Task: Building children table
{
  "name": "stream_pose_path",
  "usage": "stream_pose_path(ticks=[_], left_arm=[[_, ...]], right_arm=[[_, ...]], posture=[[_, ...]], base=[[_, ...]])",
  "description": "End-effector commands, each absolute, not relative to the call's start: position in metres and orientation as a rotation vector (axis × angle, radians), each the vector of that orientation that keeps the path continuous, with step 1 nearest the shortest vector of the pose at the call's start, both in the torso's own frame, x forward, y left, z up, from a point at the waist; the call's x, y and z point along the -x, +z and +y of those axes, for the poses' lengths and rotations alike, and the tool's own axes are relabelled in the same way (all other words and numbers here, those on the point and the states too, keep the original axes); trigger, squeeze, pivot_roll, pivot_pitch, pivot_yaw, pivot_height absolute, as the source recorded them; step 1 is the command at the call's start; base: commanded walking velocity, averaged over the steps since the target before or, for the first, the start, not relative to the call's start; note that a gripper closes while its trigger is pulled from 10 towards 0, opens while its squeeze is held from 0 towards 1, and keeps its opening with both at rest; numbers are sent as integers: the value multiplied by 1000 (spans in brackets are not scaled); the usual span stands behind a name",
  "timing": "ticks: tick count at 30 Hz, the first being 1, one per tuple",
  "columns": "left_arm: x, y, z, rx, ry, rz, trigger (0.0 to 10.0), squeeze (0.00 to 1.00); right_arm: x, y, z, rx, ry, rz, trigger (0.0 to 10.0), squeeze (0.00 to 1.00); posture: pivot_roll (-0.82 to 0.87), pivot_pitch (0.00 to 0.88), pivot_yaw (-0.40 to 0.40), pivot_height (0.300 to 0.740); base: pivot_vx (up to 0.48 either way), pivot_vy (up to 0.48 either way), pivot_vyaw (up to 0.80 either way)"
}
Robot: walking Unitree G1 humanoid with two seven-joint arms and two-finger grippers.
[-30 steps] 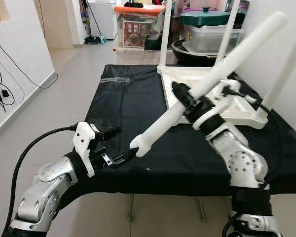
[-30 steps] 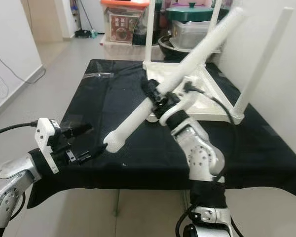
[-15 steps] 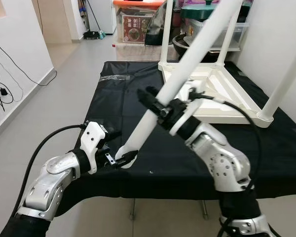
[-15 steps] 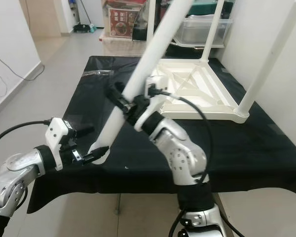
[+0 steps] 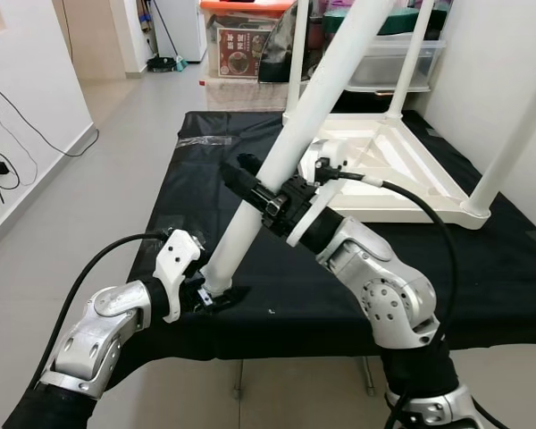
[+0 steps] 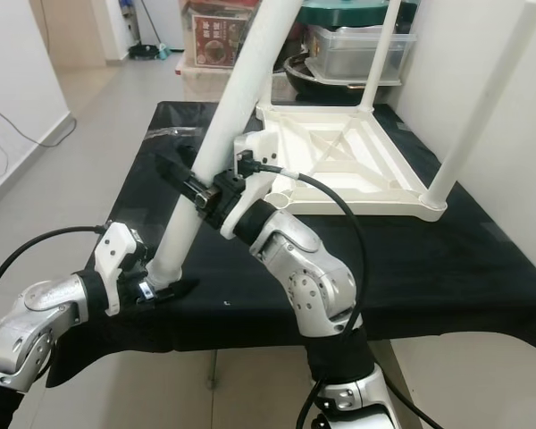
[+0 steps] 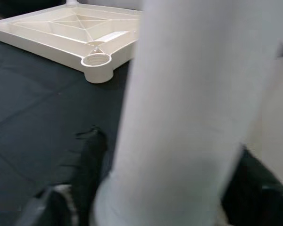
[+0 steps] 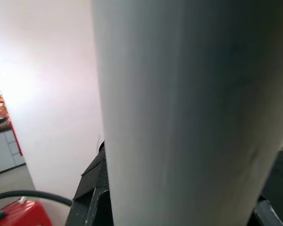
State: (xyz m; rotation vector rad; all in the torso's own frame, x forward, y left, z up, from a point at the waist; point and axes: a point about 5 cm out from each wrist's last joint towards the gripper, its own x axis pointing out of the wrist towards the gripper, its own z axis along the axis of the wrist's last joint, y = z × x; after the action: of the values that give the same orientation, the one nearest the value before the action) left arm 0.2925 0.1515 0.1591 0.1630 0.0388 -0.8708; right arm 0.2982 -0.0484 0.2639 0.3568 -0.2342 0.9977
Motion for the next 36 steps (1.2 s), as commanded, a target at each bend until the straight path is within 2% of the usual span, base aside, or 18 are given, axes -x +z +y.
stream_pose_path(ticks=[1, 14, 15, 16, 17, 22, 23, 27, 36], left_arm=[[-291, 158, 145, -161, -898, 32, 0, 0], [-296, 157, 146, -212, -880, 33, 0, 0], [-296, 157, 145, -217, -876, 31, 10000, 0], [-297, 157, 145, -220, -874, 30, 10000, 0], [-297, 158, 144, -224, -868, 26, 10000, 0], [-298, 164, 146, -222, -857, -4, 10000, 0], [-298, 167, 146, -222, -863, -21, 10000, 0], [-298, 168, 144, -228, -874, -33, 10000, 0], [-297, 182, 119, -197, -952, -104, 10000, 0]], right_arm=[[-294, 274, -46, -347, 1013, -297, 0, 0], [-292, 276, -45, -338, 999, -307, 0, 0], [-293, 275, -45, -328, 987, -302, 10000, 0], [-294, 275, -45, -320, 979, -298, 10000, 0], [-295, 275, -47, -341, 969, -291, 10000, 1000], [-299, 272, -50, -351, 930, -276, 10000, 1000], [-301, 265, -50, -330, 911, -256, 10000, 0], [-300, 258, -49, -340, 909, -234, 10000, 0], [-296, 231, -37, -393, 915, -146, 10000, 0]], posture=[[100, 0, -39, 740], [98, 0, -34, 740], [99, 0, -34, 740], [99, 0, -34, 740], [104, 0, -35, 740], [107, 0, -36, 740], [109, 0, -38, 740], [111, 0, -42, 740], [120, 0, -41, 740]], base=[[0, 0, 0], [0, 0, 0], [0, 0, 0], [0, 0, 0], [0, 0, 0], [0, 0, 0], [0, 0, 0], [0, 0, 0], [0, 0, 0]])
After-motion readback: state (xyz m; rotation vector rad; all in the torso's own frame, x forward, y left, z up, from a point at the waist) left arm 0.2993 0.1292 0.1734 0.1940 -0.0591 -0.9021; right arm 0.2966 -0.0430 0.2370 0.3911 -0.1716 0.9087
